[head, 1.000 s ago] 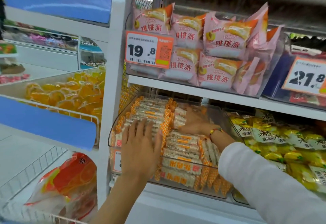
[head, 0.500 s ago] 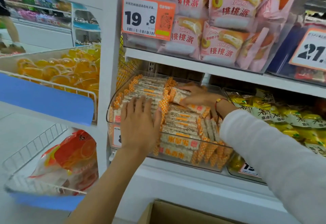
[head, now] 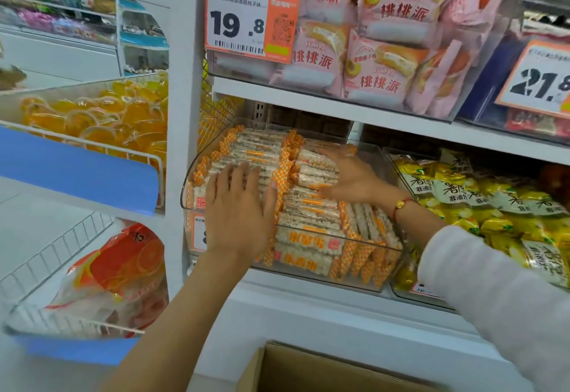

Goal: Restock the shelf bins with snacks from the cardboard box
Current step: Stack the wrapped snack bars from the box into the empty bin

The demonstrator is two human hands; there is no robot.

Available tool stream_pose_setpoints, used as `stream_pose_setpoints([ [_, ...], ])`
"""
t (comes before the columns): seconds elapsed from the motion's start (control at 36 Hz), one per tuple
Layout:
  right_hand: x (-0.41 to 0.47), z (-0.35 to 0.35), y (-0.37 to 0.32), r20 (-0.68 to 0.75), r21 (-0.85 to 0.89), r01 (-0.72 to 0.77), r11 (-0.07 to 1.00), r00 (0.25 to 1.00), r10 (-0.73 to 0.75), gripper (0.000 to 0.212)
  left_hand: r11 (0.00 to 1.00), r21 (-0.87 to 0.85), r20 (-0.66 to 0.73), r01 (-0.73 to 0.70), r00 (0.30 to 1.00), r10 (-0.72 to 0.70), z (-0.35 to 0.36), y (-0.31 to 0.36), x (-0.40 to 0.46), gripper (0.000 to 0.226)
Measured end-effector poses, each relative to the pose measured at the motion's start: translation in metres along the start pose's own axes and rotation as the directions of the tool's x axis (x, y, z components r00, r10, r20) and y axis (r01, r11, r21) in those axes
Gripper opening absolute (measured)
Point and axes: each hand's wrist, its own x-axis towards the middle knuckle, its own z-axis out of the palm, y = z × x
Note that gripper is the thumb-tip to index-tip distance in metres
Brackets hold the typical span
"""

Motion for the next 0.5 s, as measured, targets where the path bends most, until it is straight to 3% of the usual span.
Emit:
stream_pose_setpoints([
  [0.22,-0.002,0.011,-0.003,0.124,-0.199,-0.016,0.98,0.991,0.041,0.072,1.0,0.001,-0.01,-0.01,1.0,0.01,0.001,0.0,-0.001,0.064],
  [0.42,0.019,-0.002,-0.015,0.257,-0.294,-0.016,0.956,0.962,0.096,0.086,1.0,0.007,-0.005,0.01,1.0,-0.01,0.0,0.003,0.0,0.064],
  [0.5,0.019,-0.009,-0.016,0.317,-0.244,-0.032,0.969,0.942,0.111,0.095,1.0,0.001,-0.008,0.015,1.0,-0.015,0.0,0.003,0.0,0.064],
])
